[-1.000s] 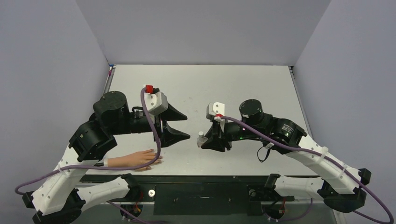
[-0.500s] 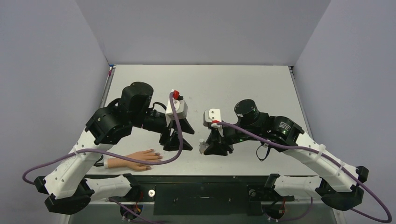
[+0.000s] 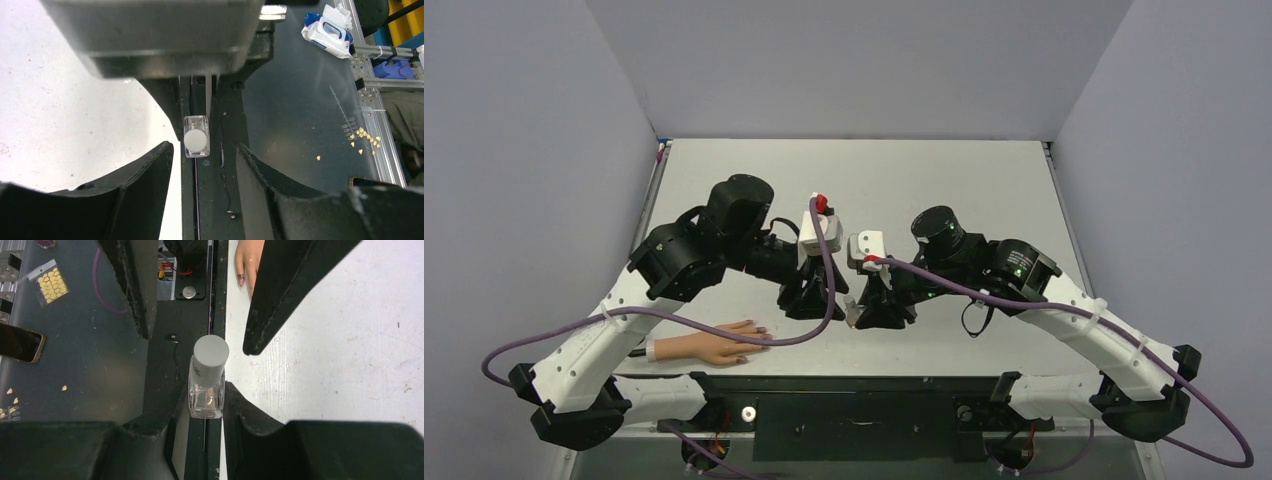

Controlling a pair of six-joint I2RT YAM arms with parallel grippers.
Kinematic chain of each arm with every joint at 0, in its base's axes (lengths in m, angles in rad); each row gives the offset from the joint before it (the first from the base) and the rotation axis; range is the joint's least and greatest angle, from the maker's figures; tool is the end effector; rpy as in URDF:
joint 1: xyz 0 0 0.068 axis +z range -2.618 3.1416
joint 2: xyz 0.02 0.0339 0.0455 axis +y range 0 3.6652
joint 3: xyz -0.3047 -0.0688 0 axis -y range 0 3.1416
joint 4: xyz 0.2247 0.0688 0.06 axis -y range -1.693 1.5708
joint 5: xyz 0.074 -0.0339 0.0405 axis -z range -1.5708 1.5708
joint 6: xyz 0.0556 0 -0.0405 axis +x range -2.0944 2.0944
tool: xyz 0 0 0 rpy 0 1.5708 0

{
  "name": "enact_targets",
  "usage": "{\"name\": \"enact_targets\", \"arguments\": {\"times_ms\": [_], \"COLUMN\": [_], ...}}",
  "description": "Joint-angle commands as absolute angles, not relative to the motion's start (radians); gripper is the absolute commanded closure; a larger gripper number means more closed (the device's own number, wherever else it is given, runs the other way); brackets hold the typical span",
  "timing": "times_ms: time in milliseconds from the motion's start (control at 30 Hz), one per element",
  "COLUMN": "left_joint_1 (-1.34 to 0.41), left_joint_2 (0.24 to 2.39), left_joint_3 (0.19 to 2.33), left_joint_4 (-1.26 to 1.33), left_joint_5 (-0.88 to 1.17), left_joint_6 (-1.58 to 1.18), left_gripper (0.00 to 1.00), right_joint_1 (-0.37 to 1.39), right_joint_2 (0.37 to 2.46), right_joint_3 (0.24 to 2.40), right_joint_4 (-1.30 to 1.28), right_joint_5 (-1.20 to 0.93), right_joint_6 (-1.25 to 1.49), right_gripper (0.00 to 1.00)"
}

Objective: Paint the nails

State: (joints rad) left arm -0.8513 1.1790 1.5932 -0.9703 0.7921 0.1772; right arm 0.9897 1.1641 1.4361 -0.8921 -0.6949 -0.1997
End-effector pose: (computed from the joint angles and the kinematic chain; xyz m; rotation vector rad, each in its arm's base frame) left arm 0.0897 -0.1624 0.4808 1.4776 1.6097 -1.2311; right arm 0.0772 0.1823 0.4437 -1.6014 1.6221 1.1928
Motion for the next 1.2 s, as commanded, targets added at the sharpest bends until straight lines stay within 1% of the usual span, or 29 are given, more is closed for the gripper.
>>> {"name": "enact_targets", "arguments": {"times_ms": [0, 200, 500, 733, 800, 867, 933, 967, 1000, 1067, 1100, 1167], "left_joint_1": [-0.863, -0.87, -0.877, -0.877, -0.878, -0.88, -0.882, -0.884, -0.886, -0.889, -0.888, -0.89], "left_joint_2": [1.191, 1.201, 1.202, 1.206, 1.208, 1.209, 1.21, 1.21, 1.209, 1.21, 1.21, 1.207], "left_joint_3": [1.586, 1.569, 1.554, 1.552, 1.549, 1.543, 1.541, 1.538, 1.538, 1.537, 1.537, 1.537], "left_joint_4": [-0.938, -0.925, -0.918, -0.909, -0.904, -0.899, -0.895, -0.895, -0.894, -0.894, -0.895, -0.894], "left_joint_5": [0.784, 0.763, 0.745, 0.745, 0.744, 0.737, 0.734, 0.734, 0.733, 0.731, 0.729, 0.723], "left_joint_6": [0.183, 0.177, 0.173, 0.17, 0.167, 0.164, 0.164, 0.163, 0.162, 0.16, 0.16, 0.158], "left_gripper": [0.54, 0.57, 0.64, 0.66, 0.68, 0.72, 0.78, 0.83, 0.85, 0.97, 0.99, 1.0], "right_joint_1": [0.996, 0.997, 0.999, 1.003, 1.004, 1.005, 1.006, 1.005, 1.006, 1.006, 1.005, 1.006], "right_joint_2": [1.173, 1.189, 1.194, 1.2, 1.201, 1.2, 1.2, 1.197, 1.196, 1.191, 1.189, 1.187], "right_joint_3": [1.483, 1.488, 1.486, 1.482, 1.483, 1.481, 1.481, 1.48, 1.481, 1.48, 1.477, 1.474], "right_joint_4": [-0.877, -0.877, -0.877, -0.877, -0.876, -0.875, -0.874, -0.874, -0.874, -0.873, -0.873, -0.873], "right_joint_5": [-0.712, -0.711, -0.709, -0.7, -0.695, -0.686, -0.682, -0.681, -0.68, -0.673, -0.67, -0.667], "right_joint_6": [-0.226, -0.228, -0.23, -0.23, -0.23, -0.23, -0.23, -0.23, -0.23, -0.23, -0.23, -0.23], "right_gripper": [1.0, 1.0, 1.0, 1.0, 1.0, 1.0, 1.0, 1.0, 1.0, 1.0, 1.0, 1.0]}}
